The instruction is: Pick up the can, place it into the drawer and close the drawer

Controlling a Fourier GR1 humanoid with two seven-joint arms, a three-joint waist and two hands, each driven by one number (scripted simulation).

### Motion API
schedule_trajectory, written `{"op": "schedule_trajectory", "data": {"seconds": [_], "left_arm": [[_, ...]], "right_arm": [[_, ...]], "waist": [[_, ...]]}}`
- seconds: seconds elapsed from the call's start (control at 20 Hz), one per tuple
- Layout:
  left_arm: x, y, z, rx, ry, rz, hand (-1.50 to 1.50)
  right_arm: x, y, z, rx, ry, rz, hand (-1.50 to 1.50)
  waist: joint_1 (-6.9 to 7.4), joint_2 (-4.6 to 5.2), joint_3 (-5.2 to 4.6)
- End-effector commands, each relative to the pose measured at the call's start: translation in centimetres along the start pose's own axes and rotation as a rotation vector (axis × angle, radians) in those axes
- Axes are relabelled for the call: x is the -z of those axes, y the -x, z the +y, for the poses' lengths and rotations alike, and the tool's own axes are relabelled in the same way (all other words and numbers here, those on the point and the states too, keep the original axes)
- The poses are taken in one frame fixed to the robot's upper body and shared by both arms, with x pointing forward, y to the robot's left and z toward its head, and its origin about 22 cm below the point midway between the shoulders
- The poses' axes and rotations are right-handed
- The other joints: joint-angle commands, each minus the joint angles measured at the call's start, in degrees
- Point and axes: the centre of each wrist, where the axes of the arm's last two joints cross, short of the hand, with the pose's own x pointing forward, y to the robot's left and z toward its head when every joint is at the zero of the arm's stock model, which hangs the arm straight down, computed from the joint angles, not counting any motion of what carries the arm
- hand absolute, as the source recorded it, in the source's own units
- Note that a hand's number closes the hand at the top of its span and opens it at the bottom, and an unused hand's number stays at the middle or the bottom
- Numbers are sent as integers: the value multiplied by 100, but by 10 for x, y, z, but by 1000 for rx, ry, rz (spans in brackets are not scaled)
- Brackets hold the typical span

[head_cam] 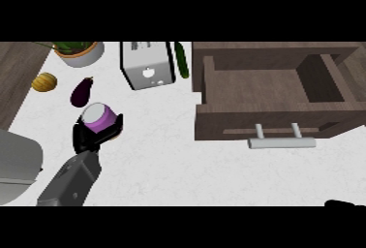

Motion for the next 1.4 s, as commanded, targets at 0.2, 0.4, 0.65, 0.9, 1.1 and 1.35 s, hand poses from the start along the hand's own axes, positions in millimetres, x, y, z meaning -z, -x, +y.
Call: {"op": "schedule_trajectory", "data": {"seconds": [0.2,0.4,0.65,0.9,1.1,1.35], "left_arm": [[12,-25,-67,-23,409,0,150],[1,-24,-86,-42,465,-24,150],[9,-47,-100,-43,540,-33,150],[16,-103,-143,-12,594,-88,150],[5,-152,-194,-18,632,-108,150],[12,-209,-218,-10,638,-102,150]], "right_arm": [[13,0,0,-10,14,-28,-150],[11,-6,-12,-23,20,-11,-150],[15,7,-3,-21,33,-8,-150],[1,-18,-21,-48,46,-17,-150],[5,0,0,-51,43,-1,-150],[6,-25,-4,-37,34,-28,-150]], "waist": [[-20,12,1],[50,-22,6],[96,-31,8],[125,-69,11],[127,-60,12],[54,-32,6]]}}
